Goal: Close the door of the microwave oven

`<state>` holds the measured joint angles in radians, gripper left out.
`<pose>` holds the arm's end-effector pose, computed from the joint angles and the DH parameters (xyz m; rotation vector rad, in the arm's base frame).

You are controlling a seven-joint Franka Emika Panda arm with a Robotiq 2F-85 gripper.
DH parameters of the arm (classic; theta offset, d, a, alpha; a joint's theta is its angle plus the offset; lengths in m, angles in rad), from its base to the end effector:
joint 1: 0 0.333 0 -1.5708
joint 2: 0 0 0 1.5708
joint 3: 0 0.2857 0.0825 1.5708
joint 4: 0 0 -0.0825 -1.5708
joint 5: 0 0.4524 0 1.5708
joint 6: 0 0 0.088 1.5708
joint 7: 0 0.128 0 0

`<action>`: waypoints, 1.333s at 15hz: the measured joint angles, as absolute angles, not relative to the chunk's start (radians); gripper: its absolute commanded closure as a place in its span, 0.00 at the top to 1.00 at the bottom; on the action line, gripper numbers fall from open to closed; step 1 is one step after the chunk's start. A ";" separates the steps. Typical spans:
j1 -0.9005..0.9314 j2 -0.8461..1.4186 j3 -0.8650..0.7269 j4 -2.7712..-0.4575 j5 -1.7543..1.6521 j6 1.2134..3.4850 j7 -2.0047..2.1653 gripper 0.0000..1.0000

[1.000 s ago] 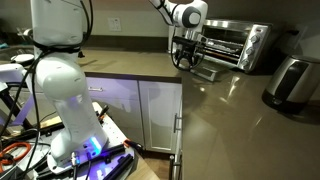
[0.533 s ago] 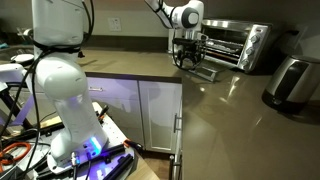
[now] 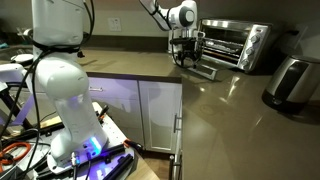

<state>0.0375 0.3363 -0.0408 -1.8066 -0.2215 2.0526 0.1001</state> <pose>0.6742 -0.0175 0.2664 2.9302 0.0149 -0.1179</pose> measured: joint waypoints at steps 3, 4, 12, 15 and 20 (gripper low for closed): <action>0.052 0.331 -0.043 -1.807 -0.273 2.051 0.150 1.00; 0.057 0.326 -0.045 -1.807 -0.292 2.048 0.164 1.00; 0.057 0.261 -0.070 -1.806 -0.406 2.014 0.174 1.00; 0.050 0.251 -0.091 -1.792 -0.436 2.018 0.174 1.00; 0.033 0.251 -0.102 -1.778 -0.414 2.031 0.167 1.00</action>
